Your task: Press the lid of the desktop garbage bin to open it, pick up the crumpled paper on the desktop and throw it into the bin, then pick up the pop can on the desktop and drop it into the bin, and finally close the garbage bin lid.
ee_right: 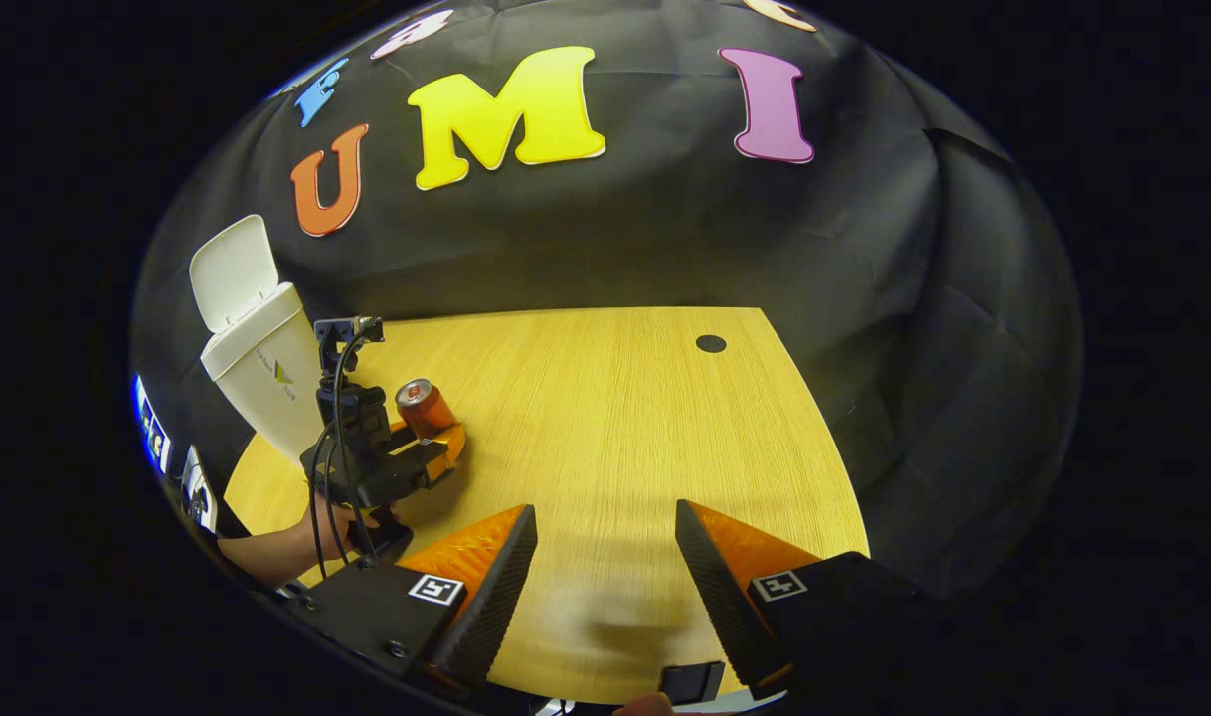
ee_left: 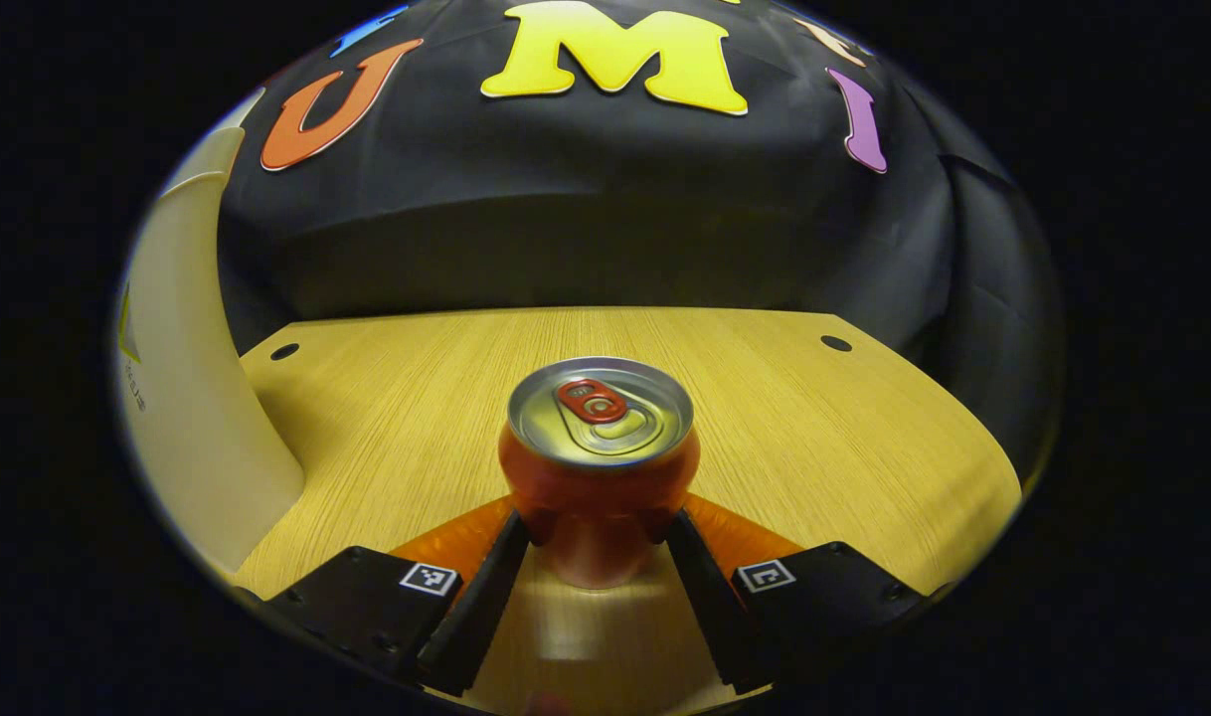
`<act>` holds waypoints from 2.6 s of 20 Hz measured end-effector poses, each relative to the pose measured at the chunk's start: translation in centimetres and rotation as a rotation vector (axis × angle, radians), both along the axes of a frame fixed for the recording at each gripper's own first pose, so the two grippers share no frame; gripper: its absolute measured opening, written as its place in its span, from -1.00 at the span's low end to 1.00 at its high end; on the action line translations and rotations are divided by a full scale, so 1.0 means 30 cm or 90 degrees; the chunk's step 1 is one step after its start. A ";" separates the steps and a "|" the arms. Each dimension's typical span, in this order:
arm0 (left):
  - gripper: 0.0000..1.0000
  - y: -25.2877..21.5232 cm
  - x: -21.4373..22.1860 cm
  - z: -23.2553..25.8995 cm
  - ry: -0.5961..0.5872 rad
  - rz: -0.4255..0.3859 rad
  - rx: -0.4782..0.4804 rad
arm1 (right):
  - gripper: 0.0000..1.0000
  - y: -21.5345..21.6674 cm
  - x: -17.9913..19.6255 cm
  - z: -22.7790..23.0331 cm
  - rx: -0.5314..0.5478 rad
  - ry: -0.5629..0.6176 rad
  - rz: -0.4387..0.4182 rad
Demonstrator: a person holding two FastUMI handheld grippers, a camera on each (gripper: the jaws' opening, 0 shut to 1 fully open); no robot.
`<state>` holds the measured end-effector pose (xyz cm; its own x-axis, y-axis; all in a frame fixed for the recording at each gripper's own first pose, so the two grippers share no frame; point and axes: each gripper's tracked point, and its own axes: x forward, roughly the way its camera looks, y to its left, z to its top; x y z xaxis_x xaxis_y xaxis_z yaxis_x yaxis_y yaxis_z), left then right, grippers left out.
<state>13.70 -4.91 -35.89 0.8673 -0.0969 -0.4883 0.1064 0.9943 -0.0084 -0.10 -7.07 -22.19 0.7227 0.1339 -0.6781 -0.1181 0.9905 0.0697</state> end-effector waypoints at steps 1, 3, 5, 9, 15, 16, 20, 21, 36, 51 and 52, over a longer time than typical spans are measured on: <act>0.73 0.000 -0.009 0.014 0.000 0.000 0.001 | 0.78 0.000 -0.001 0.002 0.002 -0.001 -0.001; 0.72 -0.002 -0.022 0.057 -0.009 0.001 0.001 | 0.76 0.004 -0.002 0.017 0.010 -0.009 -0.005; 0.73 -0.008 -0.053 0.120 -0.015 0.003 -0.004 | 0.79 0.008 -0.016 0.031 0.008 -0.022 0.002; 0.72 -0.029 -0.089 0.362 -0.068 -0.007 -0.004 | 0.76 0.012 -0.041 0.077 0.019 -0.053 0.006; 0.71 0.062 -0.062 0.798 -0.192 0.006 0.030 | 0.79 0.085 -0.081 0.164 0.019 -0.112 0.046; 0.71 0.095 -0.053 0.857 -0.209 0.016 0.037 | 0.78 0.093 -0.083 0.182 0.018 -0.124 0.052; 0.71 0.271 -0.017 1.045 -0.258 0.071 0.075 | 0.79 0.121 -0.057 0.248 0.018 -0.165 0.065; 0.71 0.327 -0.017 1.080 -0.268 0.090 0.084 | 0.75 0.133 -0.050 0.264 0.011 -0.176 0.075; 0.71 1.007 -0.143 1.037 -0.170 0.382 0.196 | 0.79 0.339 -0.024 0.332 0.040 -0.193 0.150; 0.93 0.999 -0.153 1.350 -0.274 0.497 0.155 | 0.78 0.290 -0.062 0.303 0.068 -0.164 0.134; 0.93 1.011 -0.143 1.389 -0.284 0.509 0.145 | 0.78 0.280 -0.056 0.308 0.070 -0.166 0.130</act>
<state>9.42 25.42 5.78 0.7471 0.6640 -0.0296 -0.6610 0.7469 0.0721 -1.77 1.32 -12.95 0.8204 0.3554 -0.4480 -0.3407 0.9330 0.1161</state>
